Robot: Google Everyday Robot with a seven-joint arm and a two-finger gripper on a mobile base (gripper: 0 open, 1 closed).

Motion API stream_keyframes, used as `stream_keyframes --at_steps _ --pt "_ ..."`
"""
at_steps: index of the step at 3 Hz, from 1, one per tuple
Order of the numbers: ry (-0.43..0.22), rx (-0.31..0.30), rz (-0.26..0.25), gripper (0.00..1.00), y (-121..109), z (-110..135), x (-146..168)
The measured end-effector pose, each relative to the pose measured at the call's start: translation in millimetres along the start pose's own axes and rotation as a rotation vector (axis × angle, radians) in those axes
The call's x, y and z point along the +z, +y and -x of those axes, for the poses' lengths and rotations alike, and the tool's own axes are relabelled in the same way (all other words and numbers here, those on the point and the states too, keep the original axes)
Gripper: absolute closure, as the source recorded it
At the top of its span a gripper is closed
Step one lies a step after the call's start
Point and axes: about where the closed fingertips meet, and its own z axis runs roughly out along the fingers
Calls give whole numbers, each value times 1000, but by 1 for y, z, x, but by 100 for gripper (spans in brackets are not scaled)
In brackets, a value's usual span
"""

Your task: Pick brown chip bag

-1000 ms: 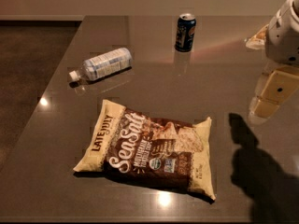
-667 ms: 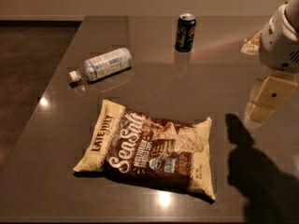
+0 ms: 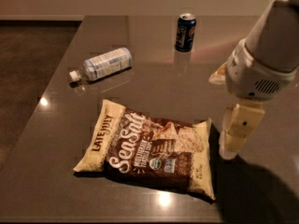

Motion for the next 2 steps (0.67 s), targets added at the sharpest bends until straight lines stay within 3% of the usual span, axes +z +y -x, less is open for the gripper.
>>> stream_keyframes --at_steps 1,2 --pt "-32 -47 77 0 22 17 29" --pt "-30 -89 108 0 34 30 56"
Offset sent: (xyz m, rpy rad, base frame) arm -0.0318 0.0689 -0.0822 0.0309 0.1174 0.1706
